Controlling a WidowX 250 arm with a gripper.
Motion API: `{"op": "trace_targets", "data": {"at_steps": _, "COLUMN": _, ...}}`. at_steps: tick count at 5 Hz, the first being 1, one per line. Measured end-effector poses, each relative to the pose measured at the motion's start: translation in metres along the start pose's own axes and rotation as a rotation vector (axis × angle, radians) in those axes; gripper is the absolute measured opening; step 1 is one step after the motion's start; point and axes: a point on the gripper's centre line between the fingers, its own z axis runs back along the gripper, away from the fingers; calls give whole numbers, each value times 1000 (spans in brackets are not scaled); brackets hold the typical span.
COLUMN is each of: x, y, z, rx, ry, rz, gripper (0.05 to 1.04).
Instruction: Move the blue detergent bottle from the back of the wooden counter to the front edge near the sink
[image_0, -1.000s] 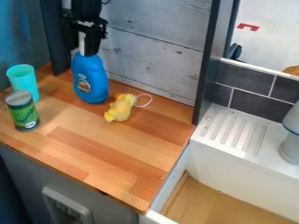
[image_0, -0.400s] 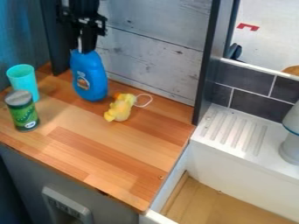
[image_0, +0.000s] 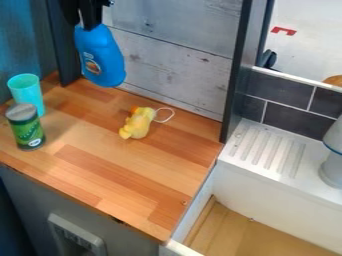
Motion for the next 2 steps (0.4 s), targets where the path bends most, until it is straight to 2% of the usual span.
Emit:
{"op": "trace_targets", "data": {"at_steps": 1, "x": -26, "y": -24, "z": -5, "rx": -34, "ry": 97, "rz": -93, "gripper": 461}}
{"op": "trace_targets", "data": {"at_steps": 2, "x": -46, "y": -49, "z": 7, "rx": -54, "ry": 168, "rz": -202, "gripper": 461}}
